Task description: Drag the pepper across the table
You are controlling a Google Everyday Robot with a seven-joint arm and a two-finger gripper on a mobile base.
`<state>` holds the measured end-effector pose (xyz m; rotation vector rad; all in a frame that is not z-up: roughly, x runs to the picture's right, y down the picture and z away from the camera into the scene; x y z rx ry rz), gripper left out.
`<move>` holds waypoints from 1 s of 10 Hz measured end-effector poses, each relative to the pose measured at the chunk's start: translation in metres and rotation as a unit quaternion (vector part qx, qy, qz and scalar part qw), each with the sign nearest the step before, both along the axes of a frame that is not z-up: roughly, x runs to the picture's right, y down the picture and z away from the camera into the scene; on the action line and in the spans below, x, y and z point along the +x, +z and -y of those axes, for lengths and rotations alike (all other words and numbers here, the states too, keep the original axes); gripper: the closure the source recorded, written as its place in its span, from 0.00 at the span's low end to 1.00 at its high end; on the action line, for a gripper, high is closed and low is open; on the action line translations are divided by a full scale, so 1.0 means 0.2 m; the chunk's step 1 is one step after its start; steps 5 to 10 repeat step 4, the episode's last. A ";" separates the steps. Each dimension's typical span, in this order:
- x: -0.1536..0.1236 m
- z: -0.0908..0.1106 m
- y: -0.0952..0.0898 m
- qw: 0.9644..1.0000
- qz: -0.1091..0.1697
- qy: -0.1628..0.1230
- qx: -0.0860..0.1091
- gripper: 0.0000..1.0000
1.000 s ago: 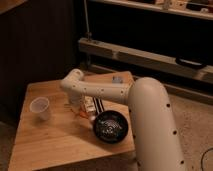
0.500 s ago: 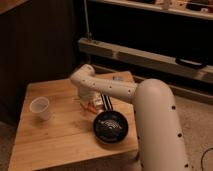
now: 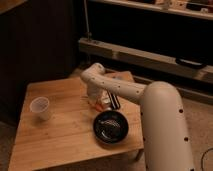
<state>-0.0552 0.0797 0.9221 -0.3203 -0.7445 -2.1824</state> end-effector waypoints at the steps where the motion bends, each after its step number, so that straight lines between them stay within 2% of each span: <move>1: 0.00 0.00 0.00 1.000 -0.001 0.000 0.000 0.69; 10: 0.01 0.00 0.00 1.000 -0.001 0.000 0.000 0.69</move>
